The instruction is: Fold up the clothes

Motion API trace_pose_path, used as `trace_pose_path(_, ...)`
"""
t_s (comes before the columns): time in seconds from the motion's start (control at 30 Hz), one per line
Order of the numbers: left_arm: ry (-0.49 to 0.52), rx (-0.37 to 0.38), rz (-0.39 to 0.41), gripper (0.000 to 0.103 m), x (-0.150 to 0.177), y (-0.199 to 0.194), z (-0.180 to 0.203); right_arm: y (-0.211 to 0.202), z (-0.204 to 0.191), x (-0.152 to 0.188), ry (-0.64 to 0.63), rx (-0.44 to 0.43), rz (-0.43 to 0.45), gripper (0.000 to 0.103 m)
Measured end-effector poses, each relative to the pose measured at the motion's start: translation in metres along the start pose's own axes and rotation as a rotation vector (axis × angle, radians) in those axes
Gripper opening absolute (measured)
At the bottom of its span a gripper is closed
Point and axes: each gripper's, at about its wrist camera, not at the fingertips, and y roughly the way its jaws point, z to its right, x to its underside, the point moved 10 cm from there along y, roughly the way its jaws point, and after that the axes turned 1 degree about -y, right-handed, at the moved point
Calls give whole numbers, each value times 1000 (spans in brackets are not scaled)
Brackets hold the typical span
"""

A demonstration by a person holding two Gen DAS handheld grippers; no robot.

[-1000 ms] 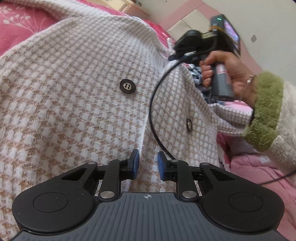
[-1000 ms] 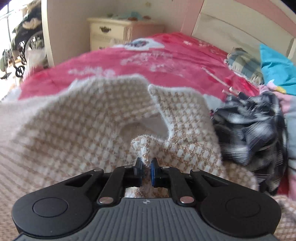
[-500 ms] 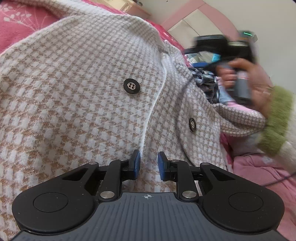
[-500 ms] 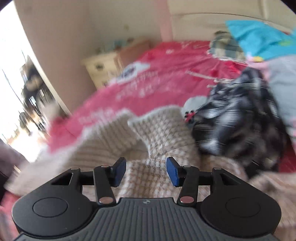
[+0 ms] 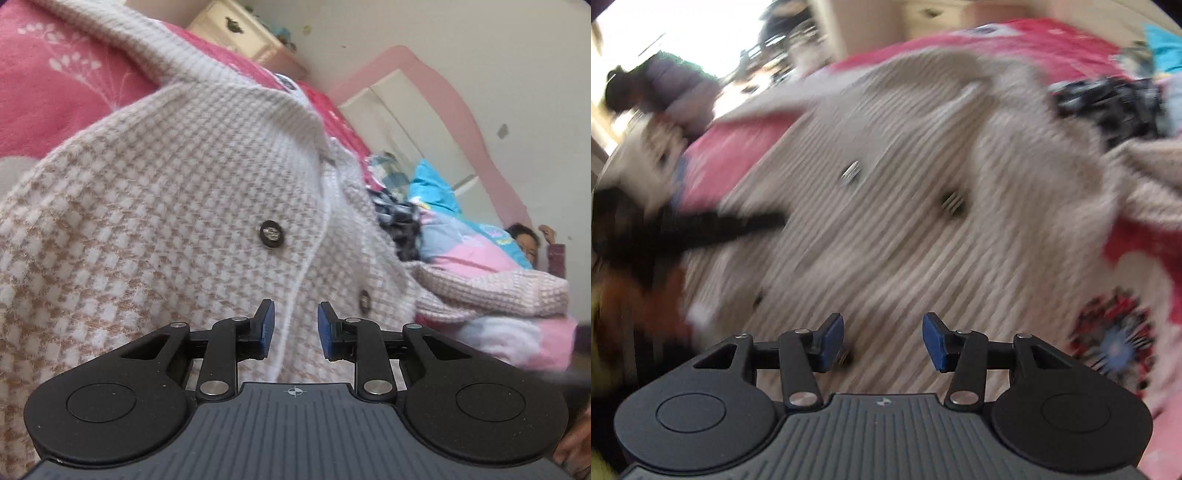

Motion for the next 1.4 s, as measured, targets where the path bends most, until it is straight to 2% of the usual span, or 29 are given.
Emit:
trace_pose_path(0.1, 36, 65, -68, 26, 6, -6, 13, 23, -6, 34, -44, -9, -79, 50)
trace_pose_path(0.17, 109, 85, -172, 26, 26, -7, 26, 37, -4, 53, -63, 16, -111, 50)
trace_pose_path(0.2, 148, 93, -226, 26, 37, -8, 32, 38, -5, 57, -71, 19, -99, 51)
trace_pose_path(0.23, 219, 74, -305, 26, 55, -10, 37, 36, -7, 56, -74, 17, -90, 50)
trace_pose_path(0.3, 362, -14, -448, 26, 94, -11, 40, 29, -6, 50, -47, 19, -73, 49)
trace_pose_path(0.33, 389, -46, -510, 26, 108, -9, 39, 24, -7, 43, -35, 5, -41, 49)
trace_pose_path(0.37, 401, -58, -529, 26, 114, -7, 41, 17, -10, 37, -27, -15, -2, 49)
trace_pose_path(0.5, 349, -120, -526, 22, 115, -4, 33, 30, -7, 51, 21, -36, -87, 49)
trace_pose_path(0.57, 328, -149, -525, 20, 116, -6, 30, 35, -6, 61, 27, -44, -79, 54)
trace_pose_path(0.77, 424, -250, -525, 19, 131, -9, 33, 34, -8, 62, 12, -58, -67, 54)
trace_pose_path(1.03, 445, -328, -545, 19, 138, -10, 37, 41, -1, 71, 20, -72, -27, 54)
trace_pose_path(1.1, 436, -348, -522, 19, 133, -16, 45, 39, 3, 74, 34, -91, 8, 54)
trace_pose_path(1.2, 509, -301, -423, 23, 111, -24, 72, 33, 11, 70, 110, -154, 74, 54)
trace_pose_path(1.23, 526, -265, -391, 25, 101, -23, 82, 26, 18, 63, 146, -154, 111, 53)
trace_pose_path(1.33, 551, -172, -281, 28, 67, 0, 93, -4, 44, 38, 271, -114, 250, 53)
trace_pose_path(1.4, 534, -131, -226, 28, 49, 31, 93, -31, 66, 14, 333, -25, 348, 53)
